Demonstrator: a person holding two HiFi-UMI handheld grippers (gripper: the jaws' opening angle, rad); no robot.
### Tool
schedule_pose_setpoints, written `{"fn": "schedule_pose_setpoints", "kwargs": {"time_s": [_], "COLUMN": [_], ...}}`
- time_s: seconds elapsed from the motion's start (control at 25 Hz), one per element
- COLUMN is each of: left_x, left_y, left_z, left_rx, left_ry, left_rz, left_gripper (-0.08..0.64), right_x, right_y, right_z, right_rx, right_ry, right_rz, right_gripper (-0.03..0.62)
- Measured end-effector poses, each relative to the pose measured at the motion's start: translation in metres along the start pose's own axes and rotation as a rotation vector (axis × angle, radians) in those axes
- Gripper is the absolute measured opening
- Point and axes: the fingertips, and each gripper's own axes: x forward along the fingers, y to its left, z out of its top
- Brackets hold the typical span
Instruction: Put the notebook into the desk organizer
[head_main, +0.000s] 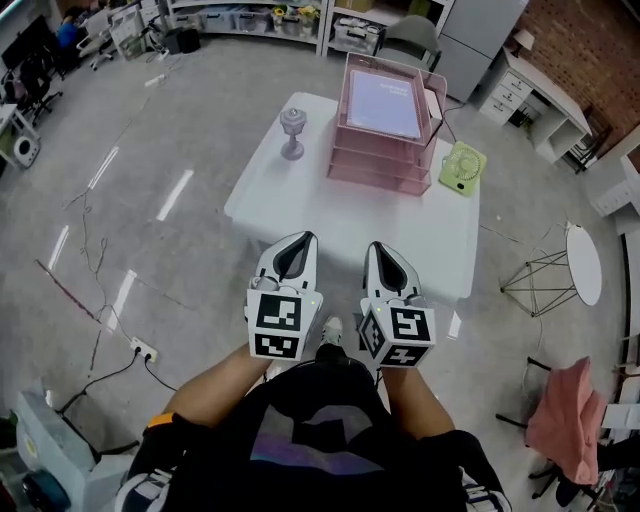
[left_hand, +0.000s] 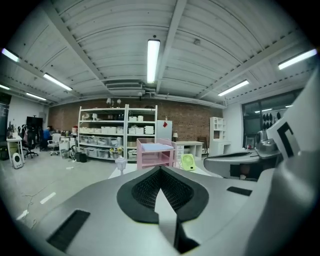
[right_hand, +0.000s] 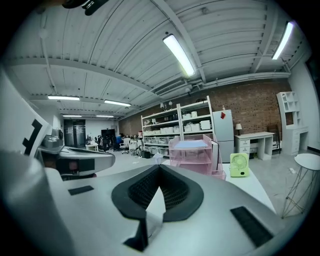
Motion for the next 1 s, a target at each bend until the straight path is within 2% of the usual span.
{"fn": "schedule_pose_setpoints", "kwargs": {"time_s": [0.52, 0.76, 1.0], "left_x": [-0.107, -0.132, -0.144], "left_y": [-0.022, -0.024, -0.026], "left_z": [-0.039, -0.062, -0.066], "left_rx": [0.004, -0.031, -0.02], "left_ry": [-0.009, 0.005, 0.007], "left_rz": [0.026, 0.057, 0.069], "left_gripper": [0.008, 0.009, 0.008], "right_x": [-0.084, -0.105, -0.11], "right_y": [0.066, 0.071, 0.079], "right_z": [-0.038, -0.059, -0.073], "right_rx": [-0.028, -0.033, -0.018], "right_ry": [0.042, 0.069, 0.089], "right_rz": [0.099, 0.107, 0.121], "right_gripper": [0.018, 0.018, 0.018]}}
